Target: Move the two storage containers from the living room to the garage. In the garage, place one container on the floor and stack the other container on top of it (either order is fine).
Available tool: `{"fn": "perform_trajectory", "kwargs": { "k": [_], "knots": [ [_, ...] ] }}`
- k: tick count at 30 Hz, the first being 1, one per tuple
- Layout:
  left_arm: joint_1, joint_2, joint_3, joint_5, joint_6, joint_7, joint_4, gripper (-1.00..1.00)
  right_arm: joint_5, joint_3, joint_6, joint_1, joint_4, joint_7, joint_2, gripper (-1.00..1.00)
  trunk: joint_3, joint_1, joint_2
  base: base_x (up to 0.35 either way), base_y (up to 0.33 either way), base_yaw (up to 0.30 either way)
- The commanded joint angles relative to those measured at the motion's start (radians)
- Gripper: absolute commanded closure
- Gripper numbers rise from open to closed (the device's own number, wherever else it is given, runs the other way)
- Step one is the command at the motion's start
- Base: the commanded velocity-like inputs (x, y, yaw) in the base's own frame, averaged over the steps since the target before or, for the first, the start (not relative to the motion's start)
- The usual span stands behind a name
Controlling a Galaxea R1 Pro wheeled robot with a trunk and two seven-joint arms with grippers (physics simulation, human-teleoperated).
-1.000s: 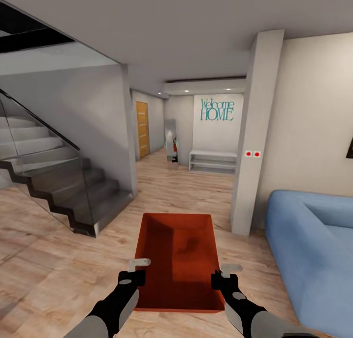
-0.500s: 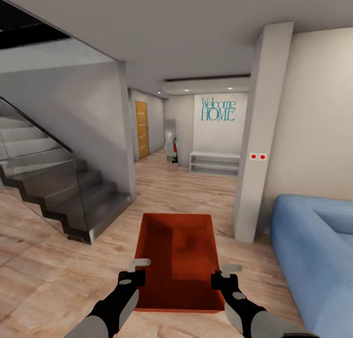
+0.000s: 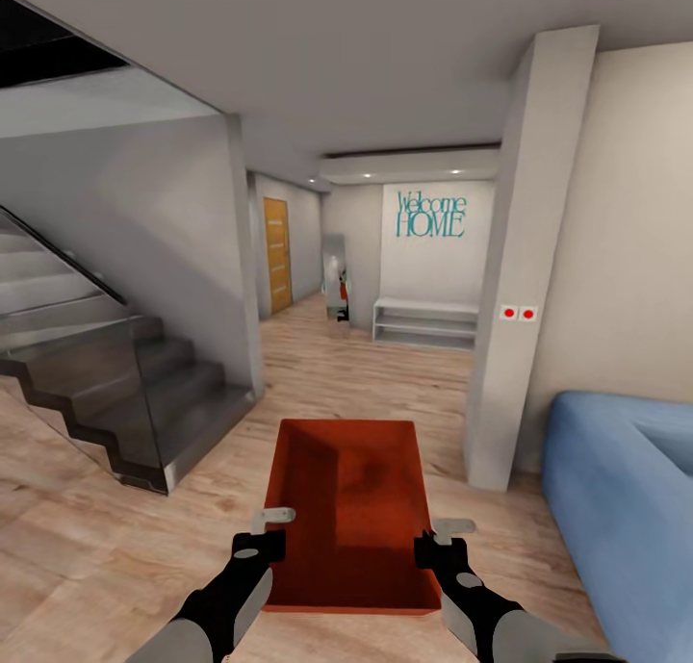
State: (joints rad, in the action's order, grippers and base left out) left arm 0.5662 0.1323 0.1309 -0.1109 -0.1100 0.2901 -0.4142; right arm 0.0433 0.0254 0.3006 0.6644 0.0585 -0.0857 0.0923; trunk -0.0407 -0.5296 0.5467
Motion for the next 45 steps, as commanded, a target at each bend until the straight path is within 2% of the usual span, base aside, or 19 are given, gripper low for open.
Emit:
{"fn": "perform_trajectory", "kwargs": {
  "k": [1,45],
  "knots": [
    [0.001,-0.011,-0.074,-0.013,-0.007,0.012,0.002,1.0,0.007,-0.047,0.031,0.0,0.001,0.002,-0.008,1.0,0.0,-0.001,0.0,0.321,0.0,0.0],
    [0.001,-0.016,-0.075,-0.013,-0.007,0.011,0.005,1.0,0.007,-0.047,0.031,0.0,0.001,0.003,-0.008,1.0,0.0,-0.001,0.0,0.321,0.0,0.0]
  ]
}}
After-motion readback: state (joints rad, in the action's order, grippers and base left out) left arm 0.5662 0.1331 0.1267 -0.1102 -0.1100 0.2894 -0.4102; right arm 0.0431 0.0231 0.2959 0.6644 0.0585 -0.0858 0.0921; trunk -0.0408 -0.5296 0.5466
